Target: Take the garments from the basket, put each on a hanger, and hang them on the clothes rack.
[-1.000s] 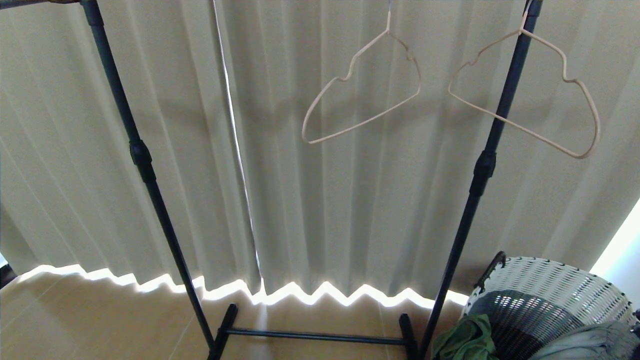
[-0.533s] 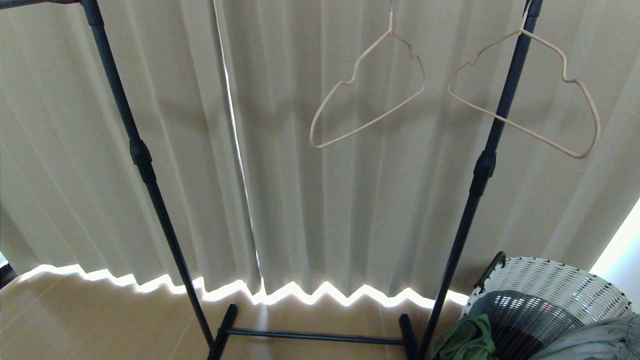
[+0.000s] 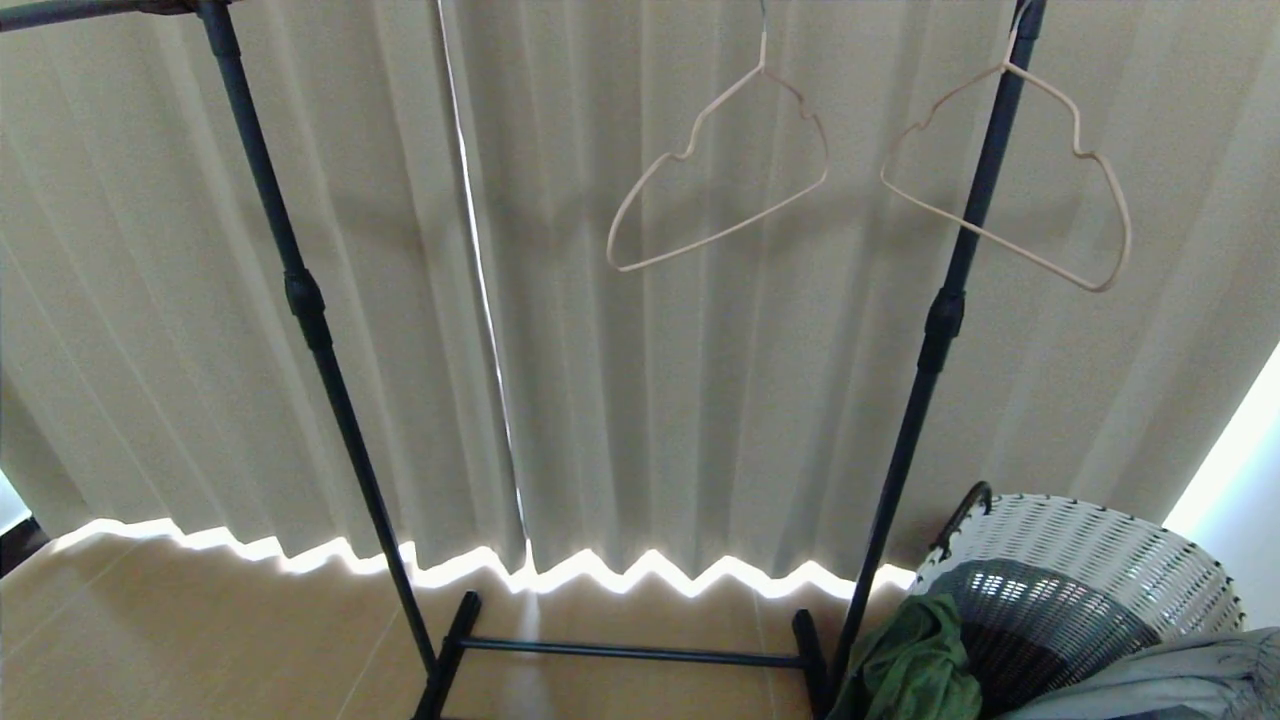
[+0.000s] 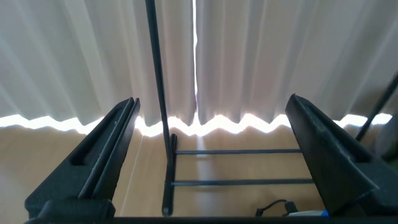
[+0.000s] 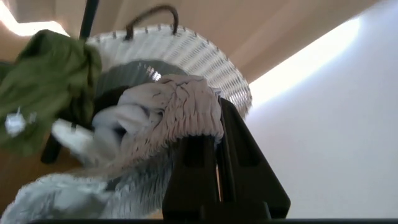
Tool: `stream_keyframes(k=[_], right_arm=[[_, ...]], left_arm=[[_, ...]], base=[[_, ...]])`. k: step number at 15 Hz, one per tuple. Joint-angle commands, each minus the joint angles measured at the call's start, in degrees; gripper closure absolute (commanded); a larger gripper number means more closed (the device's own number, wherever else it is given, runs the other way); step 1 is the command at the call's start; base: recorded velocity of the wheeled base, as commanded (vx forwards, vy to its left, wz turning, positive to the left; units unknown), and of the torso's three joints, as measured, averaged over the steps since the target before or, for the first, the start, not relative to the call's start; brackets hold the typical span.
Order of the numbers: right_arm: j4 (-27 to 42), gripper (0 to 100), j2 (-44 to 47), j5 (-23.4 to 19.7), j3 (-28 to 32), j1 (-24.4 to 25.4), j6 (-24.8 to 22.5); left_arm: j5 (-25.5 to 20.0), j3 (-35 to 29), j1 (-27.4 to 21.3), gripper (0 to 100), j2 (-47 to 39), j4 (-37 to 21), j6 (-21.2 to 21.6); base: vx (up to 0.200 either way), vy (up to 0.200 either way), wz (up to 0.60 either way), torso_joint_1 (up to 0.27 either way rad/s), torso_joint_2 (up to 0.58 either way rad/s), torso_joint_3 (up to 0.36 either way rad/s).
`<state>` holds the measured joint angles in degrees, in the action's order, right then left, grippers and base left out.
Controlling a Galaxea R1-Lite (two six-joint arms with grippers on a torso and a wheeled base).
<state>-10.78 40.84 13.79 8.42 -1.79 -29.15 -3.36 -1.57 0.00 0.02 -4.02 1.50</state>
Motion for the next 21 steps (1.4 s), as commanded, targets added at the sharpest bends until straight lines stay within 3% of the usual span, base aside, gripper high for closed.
stream_keyframes(k=[1, 7, 15, 21], right_arm=[[-0.03, 100, 0.21, 0.01, -0.07, 0.03, -0.03], [-0.03, 100, 0.29, 0.01, -0.07, 0.12, -0.03], [0.05, 100, 0.56, -1.48, -0.16, 0.12, -0.03], [0.05, 100, 0.56, -1.48, -0.16, 0.12, -0.03]], left_arm=[[-0.06, -0.01, 0.00, 0, -0.02, -0.11, -0.01], [-0.06, -0.01, -0.09, 0, -0.02, -0.02, -0.01], [-0.06, -0.01, 0.00, 0, -0.02, -0.02, 0.17], [-0.06, -0.01, -0.09, 0, -0.02, -0.02, 0.17]], base=[[-0.200, 0.000, 0.00, 0.002, 0.01, 0.002], [-0.200, 0.000, 0.00, -0.002, 0.00, 0.002], [0.000, 0.000, 0.00, 0.000, 0.00, 0.000], [0.000, 0.200, 0.00, 0.002, 0.00, 0.005]])
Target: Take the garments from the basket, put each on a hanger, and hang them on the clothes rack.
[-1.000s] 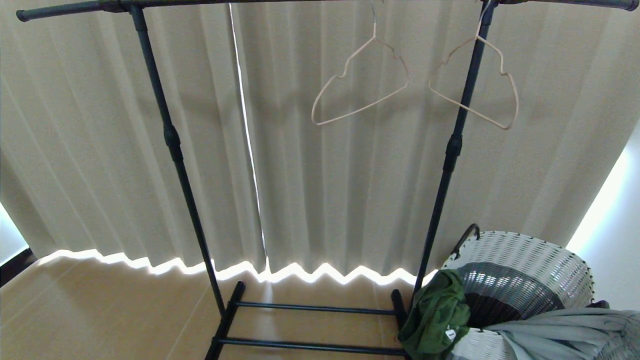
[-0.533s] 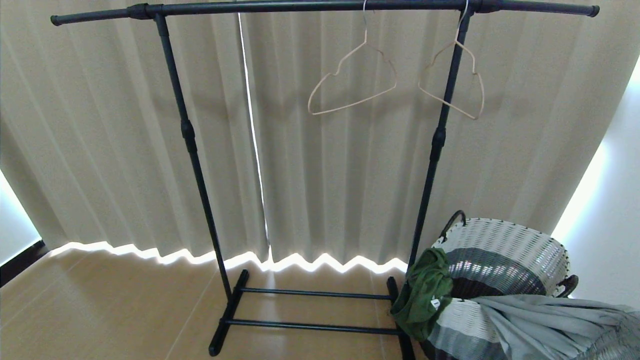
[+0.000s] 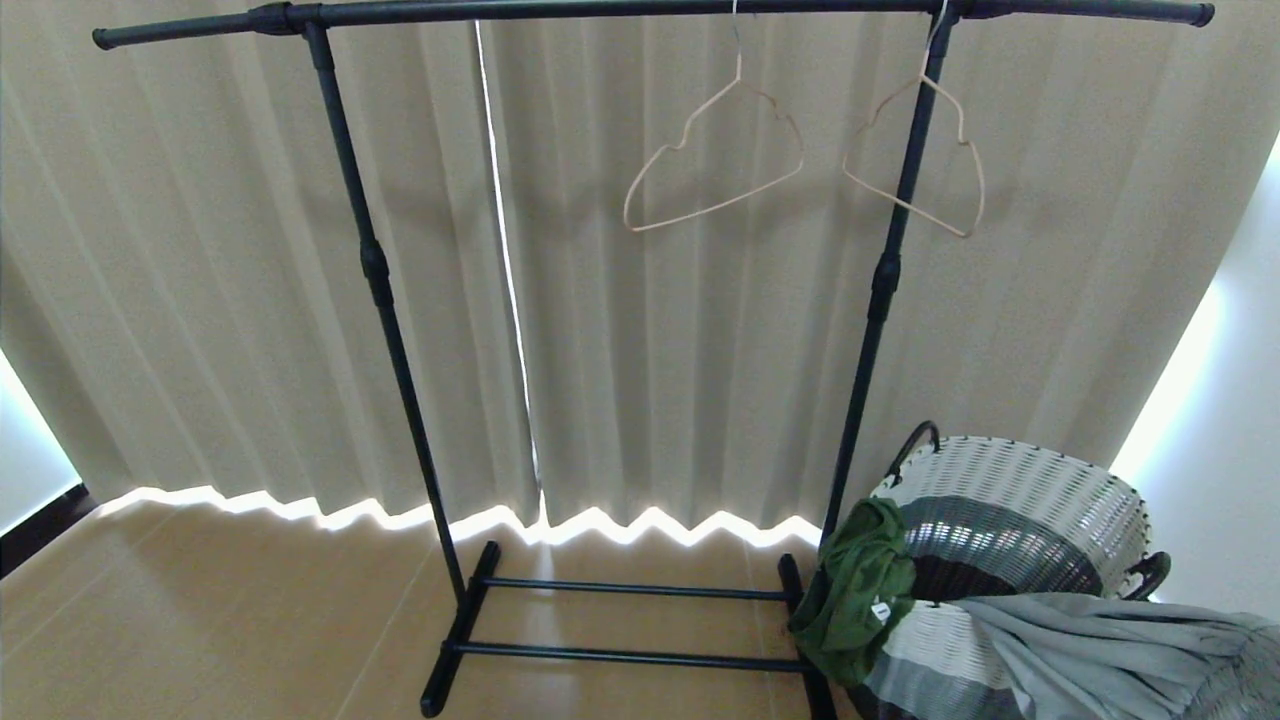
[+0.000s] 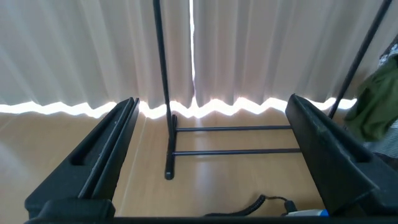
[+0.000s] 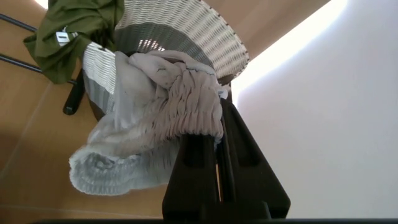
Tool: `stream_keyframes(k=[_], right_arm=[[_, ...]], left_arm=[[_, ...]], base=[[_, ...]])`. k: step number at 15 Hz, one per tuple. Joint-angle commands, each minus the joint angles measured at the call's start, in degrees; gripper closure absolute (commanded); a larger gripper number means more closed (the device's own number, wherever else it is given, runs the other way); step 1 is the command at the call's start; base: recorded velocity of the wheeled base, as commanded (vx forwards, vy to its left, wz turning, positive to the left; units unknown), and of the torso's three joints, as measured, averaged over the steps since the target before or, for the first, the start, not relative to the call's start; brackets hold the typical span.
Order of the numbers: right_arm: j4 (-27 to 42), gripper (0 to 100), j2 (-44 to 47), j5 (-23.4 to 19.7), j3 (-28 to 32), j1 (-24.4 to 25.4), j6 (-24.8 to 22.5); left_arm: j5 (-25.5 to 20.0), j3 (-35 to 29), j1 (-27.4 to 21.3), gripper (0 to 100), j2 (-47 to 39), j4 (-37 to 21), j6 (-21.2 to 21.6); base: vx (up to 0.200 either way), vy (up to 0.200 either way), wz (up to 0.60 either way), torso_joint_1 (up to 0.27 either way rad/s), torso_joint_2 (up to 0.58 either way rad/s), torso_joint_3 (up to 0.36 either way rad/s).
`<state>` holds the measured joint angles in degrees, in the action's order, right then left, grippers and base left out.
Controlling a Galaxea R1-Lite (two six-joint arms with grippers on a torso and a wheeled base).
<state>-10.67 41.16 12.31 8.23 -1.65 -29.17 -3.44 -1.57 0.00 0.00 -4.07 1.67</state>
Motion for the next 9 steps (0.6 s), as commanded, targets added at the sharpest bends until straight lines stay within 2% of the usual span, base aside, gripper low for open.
stream_keyframes(k=[1, 3, 6, 9], right_arm=[[-0.06, 100, 0.24, -0.01, 0.12, -0.02, -0.01], [-0.06, 100, 0.07, -0.01, 0.03, -0.02, -0.01], [-0.14, 100, -0.20, -0.10, 0.21, -0.02, -0.01], [-0.23, 100, -0.20, -1.94, -0.93, -0.02, 0.08]], left_arm=[[0.01, -0.01, 0.00, 0, 0.00, -0.06, 0.00], [0.01, -0.01, 0.00, 0, 0.00, 0.03, 0.00], [0.01, 0.08, 0.00, 0, 0.00, 0.03, 0.18], [-0.17, 0.08, -0.09, 0, 0.00, -0.06, 0.35]], base=[[0.000, 0.200, 0.00, 0.007, 0.00, 0.002], [0.000, 0.200, 0.00, 0.000, 0.00, 0.005], [0.000, 0.000, 0.00, 0.000, 0.00, 0.000], [0.000, 0.000, 0.00, 0.000, 0.00, 0.000]])
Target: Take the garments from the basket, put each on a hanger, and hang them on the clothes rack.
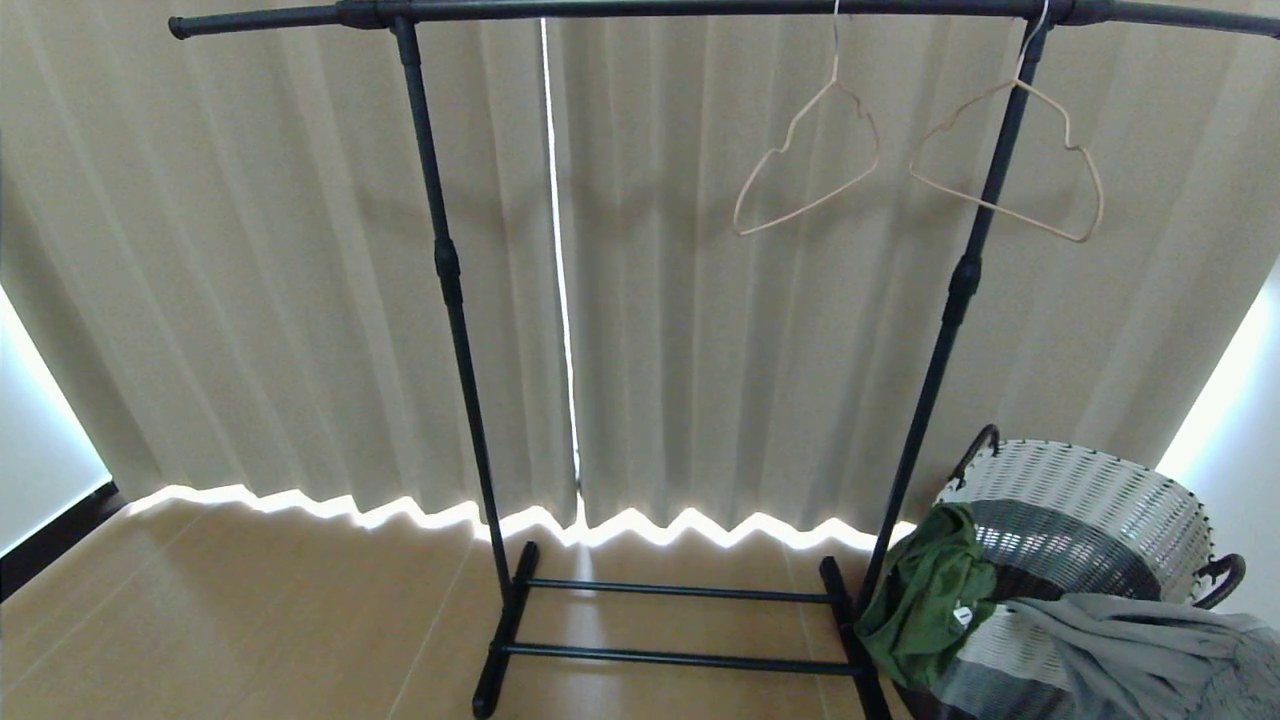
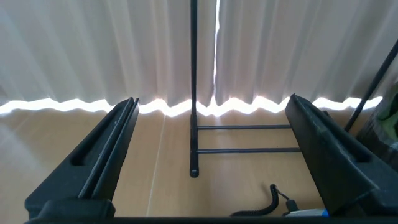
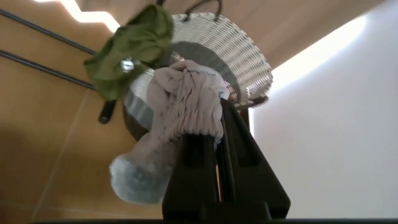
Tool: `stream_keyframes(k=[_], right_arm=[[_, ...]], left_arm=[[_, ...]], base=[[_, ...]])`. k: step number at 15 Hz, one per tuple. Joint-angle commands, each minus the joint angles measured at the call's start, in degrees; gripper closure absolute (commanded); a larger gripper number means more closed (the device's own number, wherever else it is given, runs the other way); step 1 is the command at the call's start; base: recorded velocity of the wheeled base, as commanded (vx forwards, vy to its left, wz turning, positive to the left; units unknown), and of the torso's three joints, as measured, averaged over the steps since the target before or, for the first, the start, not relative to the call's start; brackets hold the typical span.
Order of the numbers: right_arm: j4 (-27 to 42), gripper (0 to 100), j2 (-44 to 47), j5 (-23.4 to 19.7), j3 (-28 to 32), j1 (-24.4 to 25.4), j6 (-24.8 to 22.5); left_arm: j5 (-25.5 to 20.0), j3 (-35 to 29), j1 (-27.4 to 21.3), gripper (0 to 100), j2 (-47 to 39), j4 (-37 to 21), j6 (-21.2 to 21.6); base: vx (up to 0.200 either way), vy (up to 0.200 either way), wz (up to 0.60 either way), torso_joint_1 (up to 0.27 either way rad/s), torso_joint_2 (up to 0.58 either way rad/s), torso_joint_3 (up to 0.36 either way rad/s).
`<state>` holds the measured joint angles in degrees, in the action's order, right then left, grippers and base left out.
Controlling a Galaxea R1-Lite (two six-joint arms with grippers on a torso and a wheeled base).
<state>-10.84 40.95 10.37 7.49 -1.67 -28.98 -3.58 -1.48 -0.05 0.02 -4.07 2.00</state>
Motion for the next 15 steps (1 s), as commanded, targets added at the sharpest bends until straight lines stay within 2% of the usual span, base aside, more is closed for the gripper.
stream_keyframes(k=[1, 7, 9, 10, 12, 13, 15], right_arm=[[-0.06, 100, 0.01, -0.27, -0.10, 0.00, 0.24], [-0.06, 100, -1.05, -1.15, 0.25, 0.00, 2.08], [-0.15, 100, -0.96, -2.29, 1.39, 0.18, 3.40], [-0.06, 100, -0.78, -3.34, 2.62, 0.18, 4.02], [-0.06, 100, -0.34, -4.75, 4.47, 0.35, 5.51], [0.03, 100, 0.54, -6.33, 6.40, 2.55, 8.06], [-0.06, 100, 2.65, -6.33, 8.42, 6.77, 11.84]], left_arm=[[-0.02, -0.02, -0.04, 0, -0.02, -0.06, 0.02], [-0.46, -0.02, -0.04, 0, -0.02, 0.03, 1.78], [-3.80, 0.07, -0.04, 0, -0.02, 0.12, 3.36], [-4.41, 0.16, -0.04, 0, -0.02, 2.14, 3.89], [-8.98, -0.90, -0.04, 0, -0.11, 5.48, 4.15], [-15.31, -5.29, -0.04, 0, -2.13, 5.57, 5.38], [-16.72, -11.71, -0.13, 0, -11.01, 5.92, 5.56]], base=[[0.000, 0.000, 0.00, 0.000, 0.00, 0.000], [0.000, 0.000, 0.00, 0.000, 0.00, 0.000], [0.000, 0.000, 0.00, 0.000, 0.00, 0.000], [0.000, 0.000, 0.00, 0.000, 0.00, 0.000], [0.000, 0.000, 0.00, 0.000, 0.00, 0.000], [0.000, 0.000, 0.00, 0.000, 0.00, 0.000], [0.000, 0.000, 0.00, 0.000, 0.00, 0.000]])
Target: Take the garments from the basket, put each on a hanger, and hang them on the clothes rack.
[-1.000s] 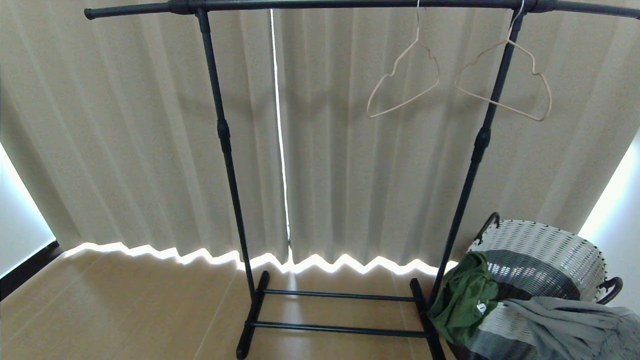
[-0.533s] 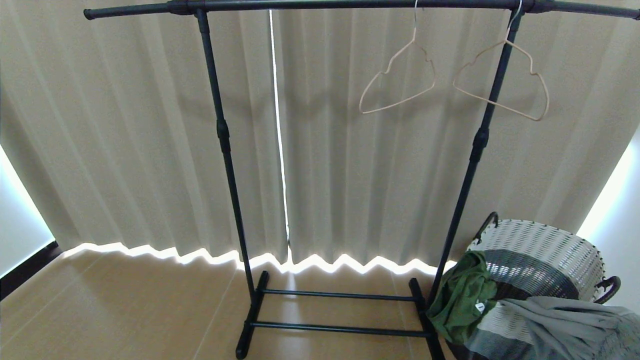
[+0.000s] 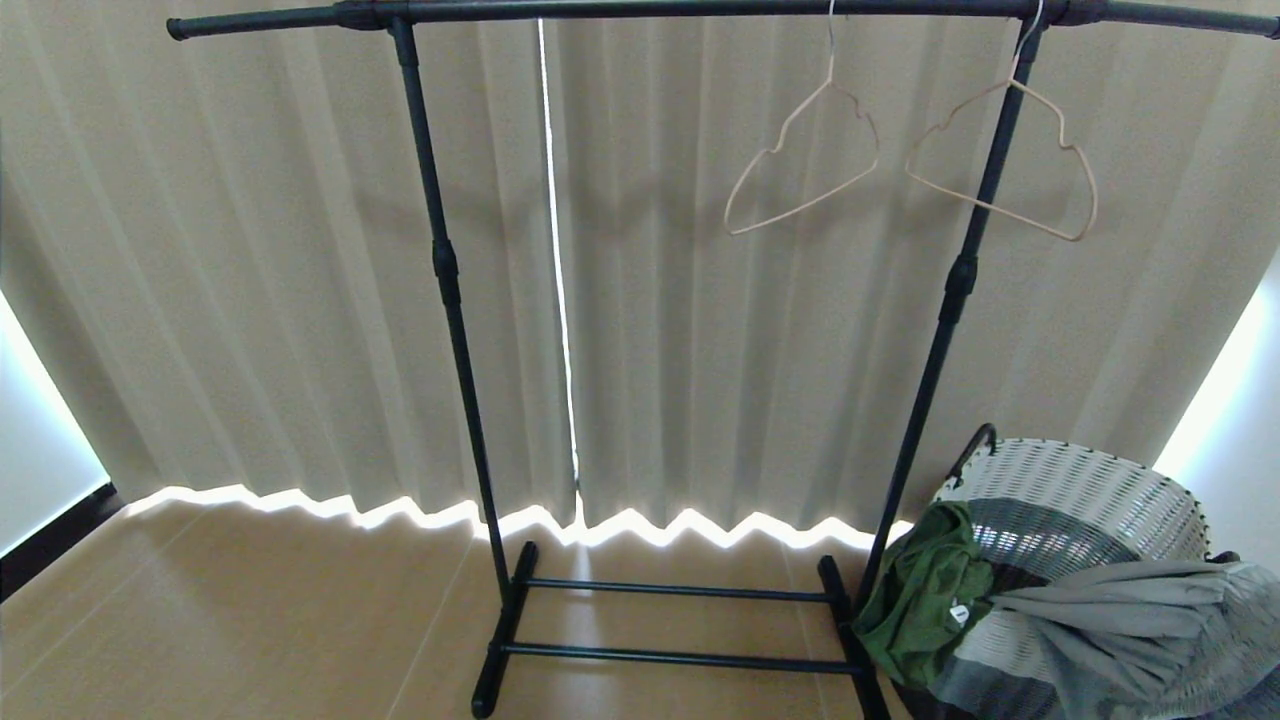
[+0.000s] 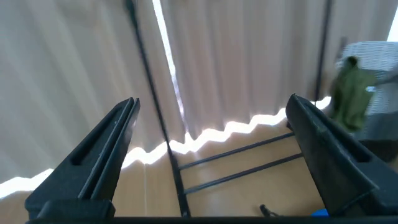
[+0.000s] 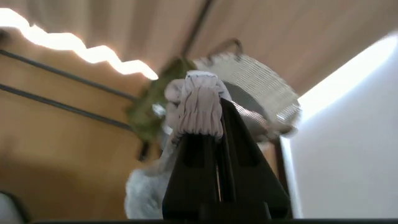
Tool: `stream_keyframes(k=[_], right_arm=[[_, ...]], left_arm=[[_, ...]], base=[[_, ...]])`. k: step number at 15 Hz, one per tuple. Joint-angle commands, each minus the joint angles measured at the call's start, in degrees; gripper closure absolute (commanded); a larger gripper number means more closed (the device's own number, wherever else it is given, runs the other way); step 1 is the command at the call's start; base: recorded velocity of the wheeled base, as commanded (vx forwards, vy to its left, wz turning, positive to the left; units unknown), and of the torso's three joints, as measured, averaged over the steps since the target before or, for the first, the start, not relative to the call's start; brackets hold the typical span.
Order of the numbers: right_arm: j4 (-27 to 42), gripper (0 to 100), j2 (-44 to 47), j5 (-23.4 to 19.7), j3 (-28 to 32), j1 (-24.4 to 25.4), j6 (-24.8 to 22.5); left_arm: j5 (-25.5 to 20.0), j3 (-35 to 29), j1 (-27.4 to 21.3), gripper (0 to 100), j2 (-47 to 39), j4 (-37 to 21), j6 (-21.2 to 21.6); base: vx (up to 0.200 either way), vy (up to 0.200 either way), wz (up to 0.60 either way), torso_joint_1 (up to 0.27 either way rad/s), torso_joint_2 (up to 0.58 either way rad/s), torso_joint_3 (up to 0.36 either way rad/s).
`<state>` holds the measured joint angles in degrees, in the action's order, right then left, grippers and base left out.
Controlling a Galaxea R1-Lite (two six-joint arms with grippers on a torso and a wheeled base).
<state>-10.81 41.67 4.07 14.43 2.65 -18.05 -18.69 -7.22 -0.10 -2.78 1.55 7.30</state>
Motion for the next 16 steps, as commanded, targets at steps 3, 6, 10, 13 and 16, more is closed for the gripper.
stream_keyframes(k=[3, 6, 10, 13, 16], right_arm=[[-0.09, 100, 5.27, -0.03, 6.57, 4.12, 3.46], [-0.17, 100, 10.28, -0.12, 11.67, 7.99, 4.96], [-0.09, 100, 16.87, -0.03, 18.61, 13.35, 11.11], [-0.88, 100, 19.59, -0.20, 20.63, 13.53, 12.87], [-0.79, 100, 22.23, -0.29, 24.59, 16.87, 19.28]], left_arm=[[-1.53, -16.43, -3.86, 0, -28.95, 4.87, 0.34], [-0.47, -26.09, -12.03, 0, -48.99, 13.48, 0.17], [11.39, -32.33, -27.32, 0, -68.15, 18.05, -0.36], [14.82, -31.54, -36.73, 0, -77.03, 25.35, -4.05], [15.00, -31.28, -44.81, 0, -84.41, 27.28, -10.99]], base=[[0.000, 0.000, 0.00, 0.000, 0.00, 0.000], [0.000, 0.000, 0.00, 0.000, 0.00, 0.000], [0.000, 0.000, 0.00, 0.000, 0.00, 0.000], [0.000, 0.000, 0.00, 0.000, 0.00, 0.000], [0.000, 0.000, 0.00, 0.000, 0.00, 0.000]])
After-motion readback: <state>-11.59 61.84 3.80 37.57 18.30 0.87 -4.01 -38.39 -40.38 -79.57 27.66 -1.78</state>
